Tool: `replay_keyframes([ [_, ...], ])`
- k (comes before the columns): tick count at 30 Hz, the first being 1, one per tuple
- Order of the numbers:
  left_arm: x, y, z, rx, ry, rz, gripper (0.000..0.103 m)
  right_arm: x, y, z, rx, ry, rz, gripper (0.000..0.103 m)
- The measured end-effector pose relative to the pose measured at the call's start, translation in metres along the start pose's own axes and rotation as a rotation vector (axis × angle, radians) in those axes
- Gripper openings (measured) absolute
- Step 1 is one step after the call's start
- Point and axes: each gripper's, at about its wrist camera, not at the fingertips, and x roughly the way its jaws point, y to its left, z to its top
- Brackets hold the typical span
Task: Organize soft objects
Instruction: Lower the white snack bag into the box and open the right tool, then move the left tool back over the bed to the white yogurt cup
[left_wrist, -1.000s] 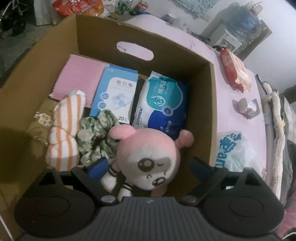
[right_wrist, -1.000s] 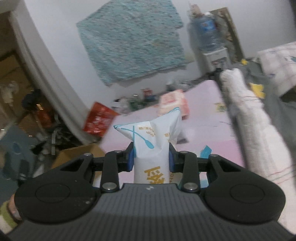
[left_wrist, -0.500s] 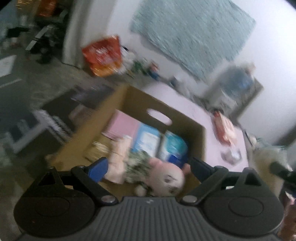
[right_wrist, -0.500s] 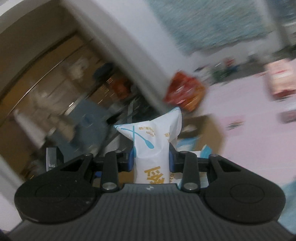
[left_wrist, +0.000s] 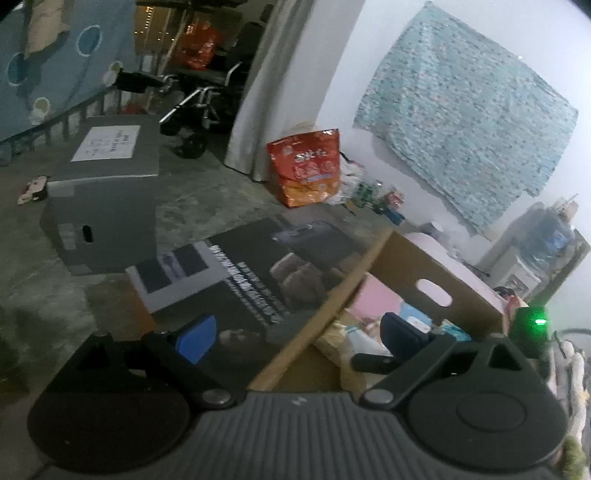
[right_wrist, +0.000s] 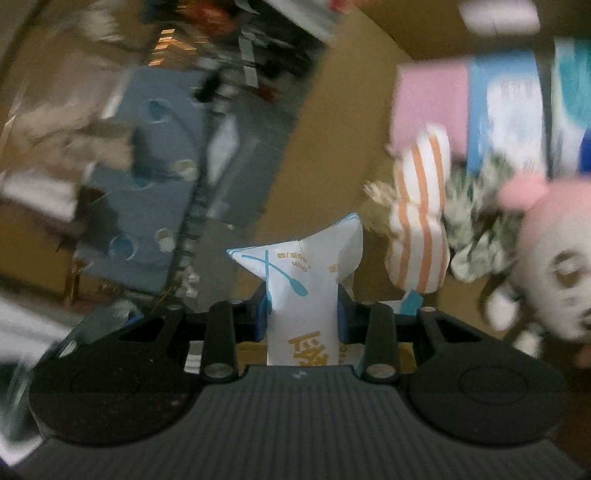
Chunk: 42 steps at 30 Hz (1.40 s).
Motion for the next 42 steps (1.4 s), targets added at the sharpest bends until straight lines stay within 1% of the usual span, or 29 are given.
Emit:
replay_keyframes([
  [1, -0.001, 0.006, -0.001, -0.004, -0.001, 0.004, 0.096, 0.013, 0.000, 0.000, 0.021, 0.002, -0.026, 0.034],
  [3, 0.001, 0.011, -0.001, -0.011, 0.000, 0.010, 0.096, 0.036, -0.001, -0.008, 0.046, 0.020, -0.049, 0.035],
  [5, 0.005, 0.016, -0.001, -0.014, 0.004, 0.013, 0.096, 0.051, 0.000, -0.013, 0.070, 0.056, -0.055, 0.037],
  [6, 0.007, 0.019, -0.002, -0.015, 0.005, 0.014, 0.096, 0.058, -0.002, -0.017, 0.076, 0.067, -0.064, 0.039],
  [8, 0.011, 0.022, -0.002, -0.017, 0.010, 0.011, 0.096, 0.066, -0.003, -0.025, 0.091, 0.077, -0.068, 0.051],
  [10, 0.014, 0.024, -0.003, -0.021, 0.013, 0.006, 0.096, 0.064, -0.002, -0.030, 0.109, 0.073, -0.053, 0.054],
  [14, 0.018, 0.027, -0.003, -0.020, 0.013, 0.001, 0.096, 0.044, -0.002, -0.033, 0.140, 0.053, -0.040, 0.062],
  [18, 0.019, 0.026, -0.004, -0.020, 0.015, 0.002, 0.096, 0.037, -0.002, -0.039, 0.178, 0.038, -0.021, 0.063],
  [19, 0.019, 0.026, -0.004, -0.020, 0.014, -0.001, 0.096, 0.036, -0.001, -0.040, 0.184, 0.028, -0.025, 0.062],
  [21, 0.018, 0.025, -0.005, -0.015, 0.006, -0.001, 0.096, 0.022, 0.000, -0.045, 0.161, -0.018, -0.032, 0.052],
  [23, 0.016, 0.023, -0.005, -0.007, -0.003, 0.006, 0.096, 0.009, 0.004, -0.048, 0.143, -0.087, -0.026, 0.032],
  [25, 0.016, 0.020, -0.006, 0.000, -0.005, 0.013, 0.096, 0.004, 0.008, -0.042, 0.121, -0.129, -0.012, 0.026],
  [26, 0.016, 0.019, -0.006, 0.004, -0.004, 0.014, 0.096, 0.004, 0.010, -0.041, 0.111, -0.134, 0.000, 0.025],
  [27, 0.016, 0.018, -0.006, 0.007, -0.002, 0.013, 0.096, 0.004, 0.007, -0.033, 0.106, -0.124, 0.011, 0.024],
  [29, 0.017, 0.015, -0.007, 0.006, 0.006, 0.009, 0.096, 0.018, 0.004, -0.030, 0.097, -0.084, -0.014, 0.023],
  [31, 0.018, 0.014, -0.008, 0.007, 0.012, 0.002, 0.096, 0.039, -0.009, -0.028, 0.119, -0.029, -0.028, 0.021],
  [35, 0.016, 0.008, -0.009, 0.016, 0.017, -0.003, 0.096, 0.047, -0.012, -0.027, 0.153, -0.020, -0.017, 0.022],
  [38, 0.013, 0.000, -0.010, 0.037, 0.017, -0.003, 0.096, 0.034, -0.019, -0.029, 0.180, -0.023, 0.027, 0.023],
  [42, 0.007, -0.018, -0.011, 0.078, 0.016, -0.017, 0.096, -0.013, -0.023, -0.030, 0.182, -0.073, 0.134, 0.025],
])
